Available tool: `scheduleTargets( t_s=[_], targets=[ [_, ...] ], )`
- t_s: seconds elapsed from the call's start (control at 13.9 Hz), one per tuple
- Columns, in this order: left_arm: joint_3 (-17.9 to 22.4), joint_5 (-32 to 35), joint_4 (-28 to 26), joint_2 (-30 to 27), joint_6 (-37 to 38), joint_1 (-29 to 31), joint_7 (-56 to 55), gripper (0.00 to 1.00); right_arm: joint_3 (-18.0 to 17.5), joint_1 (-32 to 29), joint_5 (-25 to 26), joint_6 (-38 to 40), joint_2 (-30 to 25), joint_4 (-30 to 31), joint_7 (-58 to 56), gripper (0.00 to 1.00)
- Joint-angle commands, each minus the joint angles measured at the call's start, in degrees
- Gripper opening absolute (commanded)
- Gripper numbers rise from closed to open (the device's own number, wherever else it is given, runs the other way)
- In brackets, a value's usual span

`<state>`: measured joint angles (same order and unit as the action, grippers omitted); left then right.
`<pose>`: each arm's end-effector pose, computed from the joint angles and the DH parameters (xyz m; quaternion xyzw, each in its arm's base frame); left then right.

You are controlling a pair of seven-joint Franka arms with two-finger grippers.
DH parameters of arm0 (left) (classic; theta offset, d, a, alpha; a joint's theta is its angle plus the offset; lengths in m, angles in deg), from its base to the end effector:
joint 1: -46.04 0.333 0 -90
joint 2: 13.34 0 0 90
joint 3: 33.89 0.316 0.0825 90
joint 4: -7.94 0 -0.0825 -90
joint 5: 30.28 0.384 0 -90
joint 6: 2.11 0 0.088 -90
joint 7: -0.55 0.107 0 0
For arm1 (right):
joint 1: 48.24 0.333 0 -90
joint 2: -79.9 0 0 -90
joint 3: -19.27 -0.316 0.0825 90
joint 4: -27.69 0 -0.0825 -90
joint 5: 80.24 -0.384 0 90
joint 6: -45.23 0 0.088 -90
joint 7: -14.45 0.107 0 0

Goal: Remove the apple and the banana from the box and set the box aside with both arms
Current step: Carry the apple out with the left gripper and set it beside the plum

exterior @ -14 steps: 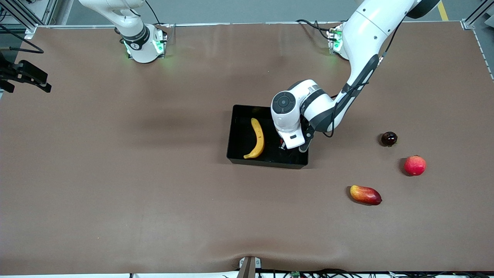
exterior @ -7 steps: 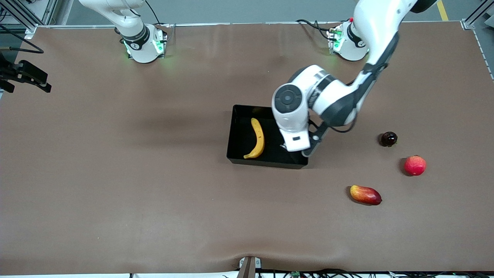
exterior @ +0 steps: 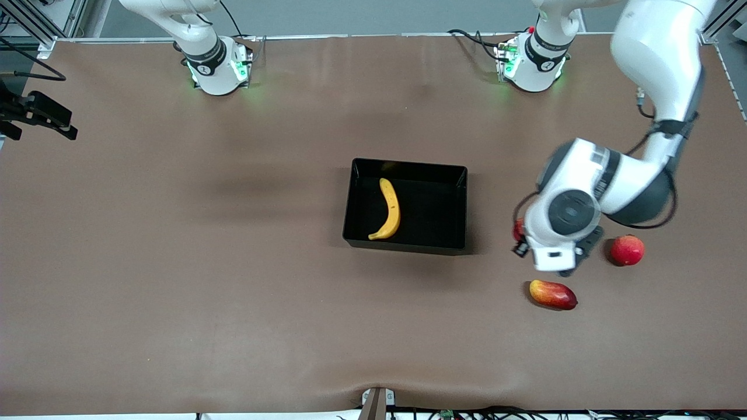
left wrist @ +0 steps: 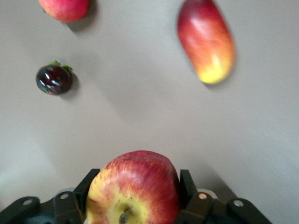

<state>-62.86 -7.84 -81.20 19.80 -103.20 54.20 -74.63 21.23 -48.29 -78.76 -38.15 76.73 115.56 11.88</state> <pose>0.6401 -0.1591 0.3216 -0.9015 -0.4058 0.0611 0.1376 0.5247 -0.0220 0.6617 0.9999 0.0036 -0.0120 0.0114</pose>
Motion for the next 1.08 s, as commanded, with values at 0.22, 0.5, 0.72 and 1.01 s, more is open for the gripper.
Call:
scheduleTargets(
  t_s=[0.22, 0.5, 0.72, 1.01],
  targets=[
    [-0.83, 5.76, -13.94, 0.26, -14.02, 9.83, 2.41, 0.0, -0.55, -0.48, 0.99, 0.5, 0.45, -0.94, 0.91, 1.0],
    [-0.74, 10.42, -14.57, 4.74, -15.89, 11.78, 2.49, 0.07, -0.55, -0.57, 0.99, 0.58, 0.45, -0.85, 0.91, 1.0],
    [-0.74, 10.42, -14.31, 5.1, -15.72, 11.52, 2.41, 0.96, -0.55, -0.39, 0.99, 0.49, 0.45, -0.94, 1.08, 1.0],
    [-3.71, 9.9, -14.04, 0.45, -10.12, 11.25, 2.84, 1.0, -0.55, -0.48, 0.9, 0.58, 0.45, -0.85, 1.17, 1.0]
  ],
)
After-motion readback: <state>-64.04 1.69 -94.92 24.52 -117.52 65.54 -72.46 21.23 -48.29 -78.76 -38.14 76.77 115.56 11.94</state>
